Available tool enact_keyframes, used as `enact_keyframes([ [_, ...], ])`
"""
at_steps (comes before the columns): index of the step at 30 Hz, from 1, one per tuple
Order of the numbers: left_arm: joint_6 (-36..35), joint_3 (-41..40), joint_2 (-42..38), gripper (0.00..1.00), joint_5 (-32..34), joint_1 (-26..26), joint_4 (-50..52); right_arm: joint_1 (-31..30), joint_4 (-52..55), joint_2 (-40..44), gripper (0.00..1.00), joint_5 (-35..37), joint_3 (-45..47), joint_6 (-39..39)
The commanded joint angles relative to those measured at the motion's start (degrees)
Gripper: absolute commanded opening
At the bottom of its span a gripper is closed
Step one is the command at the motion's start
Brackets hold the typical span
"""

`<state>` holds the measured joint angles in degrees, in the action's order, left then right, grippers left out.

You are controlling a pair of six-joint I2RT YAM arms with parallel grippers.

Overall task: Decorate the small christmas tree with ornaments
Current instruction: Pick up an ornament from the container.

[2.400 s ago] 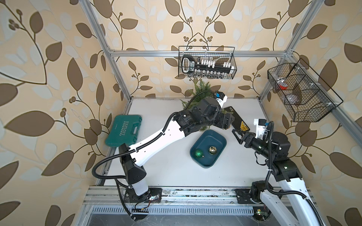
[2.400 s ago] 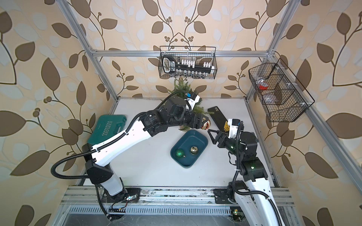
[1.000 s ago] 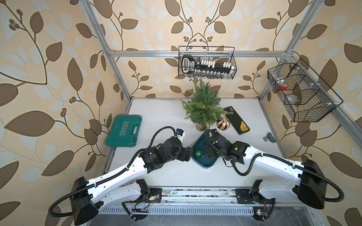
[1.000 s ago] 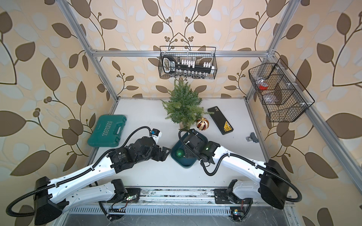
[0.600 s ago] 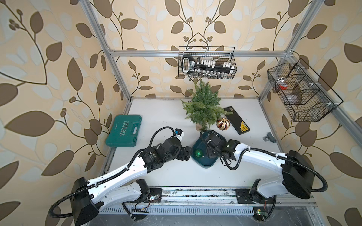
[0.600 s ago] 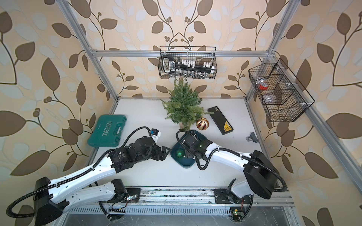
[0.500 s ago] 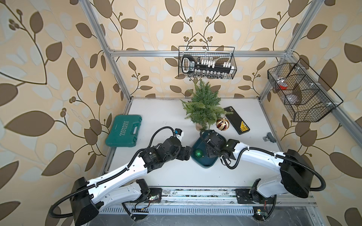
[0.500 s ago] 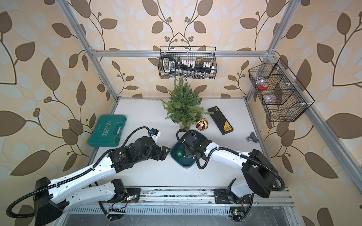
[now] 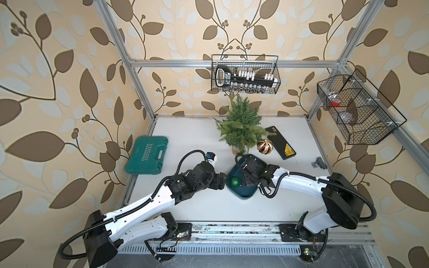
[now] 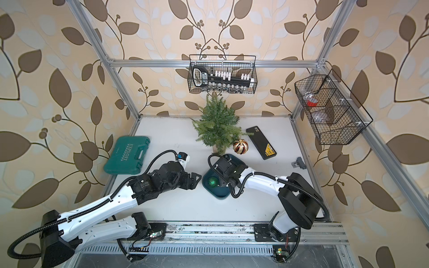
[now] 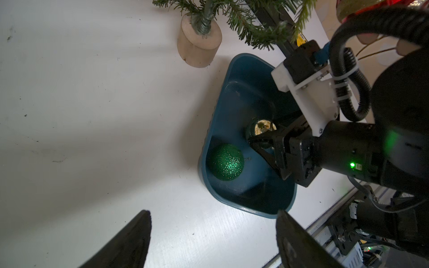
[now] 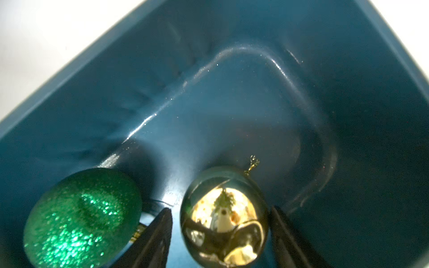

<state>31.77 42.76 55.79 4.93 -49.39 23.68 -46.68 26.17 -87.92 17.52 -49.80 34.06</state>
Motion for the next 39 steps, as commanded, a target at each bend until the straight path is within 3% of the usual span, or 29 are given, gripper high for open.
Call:
enact_keyframes([
  [1,0.77,-0.79,-0.61,0.84,0.36,0.76,-1.74,0.23,-0.38,-1.42,0.64,-0.46,-0.07,-0.4],
  [8,0.75,-0.93,-1.21,0.84,0.36,1.04,-1.6,0.27,-0.25,-3.13,0.6,-0.68,-0.74,-1.07],
  [14,0.69,-0.93,-1.38,0.84,0.34,1.13,-1.76,0.26,0.91,-1.8,0.51,0.12,-1.65,-1.87],
  [19,0.0,0.83,-1.3,0.84,-0.4,1.21,-2.0,0.25,2.52,5.25,0.49,-2.03,-2.56,-3.29],
  [30,-2.81,10.36,-1.48,0.84,-8.19,3.51,-2.06,3.07,4.19,28.32,0.5,-19.81,-5.38,-4.66],
  [39,-2.69,17.28,0.06,0.84,-16.68,7.43,-3.18,4.55,6.27,31.64,0.51,-22.11,-17.12,-6.12],
])
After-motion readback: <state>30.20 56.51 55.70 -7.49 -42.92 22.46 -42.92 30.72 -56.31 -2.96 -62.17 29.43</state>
